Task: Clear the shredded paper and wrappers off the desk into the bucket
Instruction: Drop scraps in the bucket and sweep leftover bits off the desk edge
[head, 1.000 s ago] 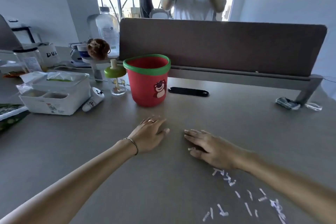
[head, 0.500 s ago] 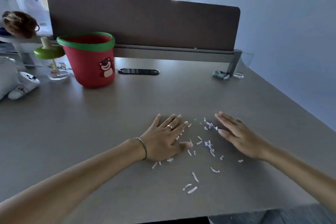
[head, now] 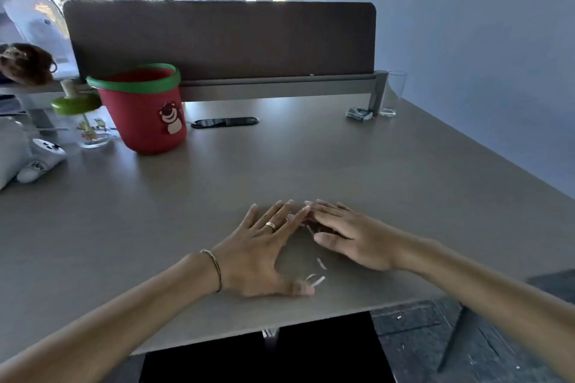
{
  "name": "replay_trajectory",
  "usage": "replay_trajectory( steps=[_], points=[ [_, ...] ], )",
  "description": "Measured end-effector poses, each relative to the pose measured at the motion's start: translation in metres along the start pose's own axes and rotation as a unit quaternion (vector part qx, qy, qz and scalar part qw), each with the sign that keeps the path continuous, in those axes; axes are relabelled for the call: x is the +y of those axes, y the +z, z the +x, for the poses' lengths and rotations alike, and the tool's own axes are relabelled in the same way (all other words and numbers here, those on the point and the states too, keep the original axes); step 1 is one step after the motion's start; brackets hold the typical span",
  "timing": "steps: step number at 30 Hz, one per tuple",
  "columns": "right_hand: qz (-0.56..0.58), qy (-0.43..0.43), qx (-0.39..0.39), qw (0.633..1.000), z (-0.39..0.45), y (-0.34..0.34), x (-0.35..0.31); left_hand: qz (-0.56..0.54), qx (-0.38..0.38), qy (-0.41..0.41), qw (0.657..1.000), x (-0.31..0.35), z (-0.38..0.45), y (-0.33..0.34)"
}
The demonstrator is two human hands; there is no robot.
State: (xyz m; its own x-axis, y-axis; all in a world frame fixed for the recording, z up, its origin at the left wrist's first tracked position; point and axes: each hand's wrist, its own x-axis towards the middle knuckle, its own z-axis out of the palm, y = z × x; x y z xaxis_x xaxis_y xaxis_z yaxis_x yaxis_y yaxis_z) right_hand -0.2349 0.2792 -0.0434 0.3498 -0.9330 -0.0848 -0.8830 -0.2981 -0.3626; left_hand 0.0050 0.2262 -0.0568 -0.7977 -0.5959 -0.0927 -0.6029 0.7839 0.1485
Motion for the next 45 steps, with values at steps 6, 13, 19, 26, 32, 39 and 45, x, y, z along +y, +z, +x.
replay_trajectory(
  steps=[6,13,19,26,32,39,45],
  points=[
    [-0.024,0.14,0.045,0.989,-0.084,0.003,0.029,-0.043,0.07,-0.07,0.994,0.026,0.053,0.012],
    [-0.072,0.257,0.085,0.96,-0.085,0.025,0.016,-0.19,0.19,-0.03,0.963,0.055,0.069,0.011],
    [-0.076,0.214,0.081,0.971,-0.017,0.034,-0.017,-0.341,0.234,-0.037,0.91,0.035,0.046,0.004],
    [-0.071,0.163,0.077,0.981,0.016,0.029,-0.024,-0.413,0.283,-0.096,0.86,0.014,0.043,0.005],
    [0.019,0.034,0.105,0.994,0.006,0.023,-0.015,-0.445,0.282,-0.089,0.845,0.016,0.038,0.006],
    [-0.074,0.122,0.04,0.989,-0.011,0.033,-0.024,-0.581,0.21,-0.055,0.785,0.032,0.035,0.005],
    [-0.082,0.128,0.089,0.984,0.011,0.038,-0.039,-0.536,0.34,-0.095,0.767,0.025,0.033,0.001]
  ],
)
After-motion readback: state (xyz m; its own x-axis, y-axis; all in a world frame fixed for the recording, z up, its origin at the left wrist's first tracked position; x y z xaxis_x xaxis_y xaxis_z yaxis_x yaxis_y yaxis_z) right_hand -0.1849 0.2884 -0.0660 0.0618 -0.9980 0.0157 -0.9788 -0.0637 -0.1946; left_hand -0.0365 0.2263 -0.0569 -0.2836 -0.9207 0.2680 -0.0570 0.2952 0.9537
